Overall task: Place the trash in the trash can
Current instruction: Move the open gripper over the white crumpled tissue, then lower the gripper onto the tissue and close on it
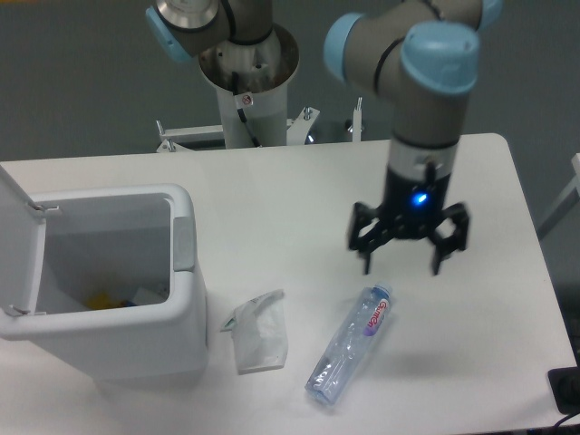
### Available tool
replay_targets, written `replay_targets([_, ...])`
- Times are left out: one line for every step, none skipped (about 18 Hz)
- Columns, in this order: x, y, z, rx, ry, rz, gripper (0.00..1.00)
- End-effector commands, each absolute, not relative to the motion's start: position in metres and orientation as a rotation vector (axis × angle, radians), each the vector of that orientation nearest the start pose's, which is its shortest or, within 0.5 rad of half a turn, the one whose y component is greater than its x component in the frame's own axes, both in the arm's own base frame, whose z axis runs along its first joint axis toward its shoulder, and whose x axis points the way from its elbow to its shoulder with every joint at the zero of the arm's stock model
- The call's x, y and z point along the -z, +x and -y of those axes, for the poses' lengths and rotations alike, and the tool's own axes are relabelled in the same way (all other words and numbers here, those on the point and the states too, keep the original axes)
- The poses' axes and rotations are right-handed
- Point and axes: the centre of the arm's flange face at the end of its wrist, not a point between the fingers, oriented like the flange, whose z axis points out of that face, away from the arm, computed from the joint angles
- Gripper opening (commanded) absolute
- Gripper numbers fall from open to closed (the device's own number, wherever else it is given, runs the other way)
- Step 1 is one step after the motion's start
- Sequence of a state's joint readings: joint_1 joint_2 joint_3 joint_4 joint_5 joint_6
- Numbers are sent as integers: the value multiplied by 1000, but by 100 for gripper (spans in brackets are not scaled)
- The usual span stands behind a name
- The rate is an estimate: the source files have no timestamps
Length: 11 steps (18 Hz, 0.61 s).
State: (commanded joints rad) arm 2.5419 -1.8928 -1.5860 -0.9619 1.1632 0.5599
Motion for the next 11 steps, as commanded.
replay_targets([-360,-413,-499,182,-2620,456,100])
replay_targets([-341,-403,-506,200,-2630,434,100])
replay_targets([-332,-392,-515,205,-2637,410,100])
replay_targets([-305,-381,-521,220,-2650,387,100])
replay_targets([-292,-374,-524,188,-2631,365,100])
replay_targets([-283,-361,-527,142,-2596,333,100])
replay_targets([-278,-358,-526,157,-2600,344,100])
replay_targets([-275,-353,-529,166,-2607,331,100])
replay_targets([-267,-347,-534,181,-2618,312,100])
replay_targets([-257,-342,-541,196,-2633,300,100])
replay_targets([-246,-340,-546,209,-2648,295,100])
